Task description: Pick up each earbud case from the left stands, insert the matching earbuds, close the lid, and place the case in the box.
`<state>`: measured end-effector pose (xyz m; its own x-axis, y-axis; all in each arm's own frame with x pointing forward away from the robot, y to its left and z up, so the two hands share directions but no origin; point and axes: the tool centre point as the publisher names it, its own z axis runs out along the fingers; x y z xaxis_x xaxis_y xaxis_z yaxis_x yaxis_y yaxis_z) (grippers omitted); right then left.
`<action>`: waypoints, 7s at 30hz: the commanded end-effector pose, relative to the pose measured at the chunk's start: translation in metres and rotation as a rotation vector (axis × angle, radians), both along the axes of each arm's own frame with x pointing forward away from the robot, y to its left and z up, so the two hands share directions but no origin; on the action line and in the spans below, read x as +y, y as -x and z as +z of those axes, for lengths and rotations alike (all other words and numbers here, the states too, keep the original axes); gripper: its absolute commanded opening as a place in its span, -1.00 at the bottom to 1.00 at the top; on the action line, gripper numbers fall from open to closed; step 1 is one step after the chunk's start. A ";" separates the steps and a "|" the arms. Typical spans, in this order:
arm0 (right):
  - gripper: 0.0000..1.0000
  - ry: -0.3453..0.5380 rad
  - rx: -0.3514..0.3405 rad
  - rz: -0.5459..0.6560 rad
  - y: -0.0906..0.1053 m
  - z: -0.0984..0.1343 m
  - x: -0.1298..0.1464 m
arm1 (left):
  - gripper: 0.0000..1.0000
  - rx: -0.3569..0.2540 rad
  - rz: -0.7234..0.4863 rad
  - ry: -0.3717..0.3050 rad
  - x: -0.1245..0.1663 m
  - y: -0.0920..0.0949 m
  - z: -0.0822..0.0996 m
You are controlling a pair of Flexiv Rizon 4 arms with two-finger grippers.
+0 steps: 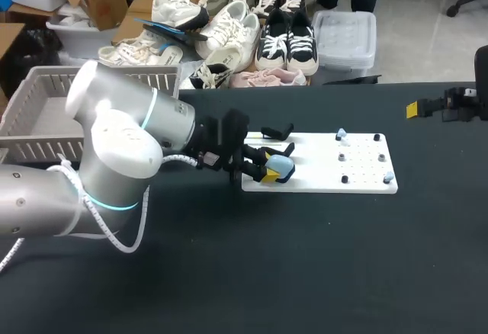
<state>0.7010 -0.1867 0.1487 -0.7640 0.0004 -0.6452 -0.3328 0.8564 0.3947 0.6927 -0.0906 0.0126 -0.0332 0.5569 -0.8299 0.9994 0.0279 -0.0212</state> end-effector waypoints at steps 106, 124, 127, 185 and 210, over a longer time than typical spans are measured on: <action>1.00 0.027 -0.003 0.316 0.022 -0.012 0.127 | -1.00 -0.080 -0.054 0.078 -0.075 0.023 0.107; 1.00 0.069 -0.048 0.243 0.028 0.007 0.101 | -1.00 -0.090 -0.064 0.133 -0.068 0.043 0.112; 1.00 0.080 -0.056 0.215 0.033 0.009 0.090 | -1.00 -0.087 -0.050 0.221 -0.062 0.041 0.120; 1.00 0.187 0.064 0.102 0.061 -0.010 0.040 | -1.00 -0.134 -0.010 0.417 -0.070 0.048 0.132; 1.00 0.186 0.076 0.106 0.051 -0.014 0.045 | -1.00 -0.105 -0.021 0.387 -0.065 0.040 0.118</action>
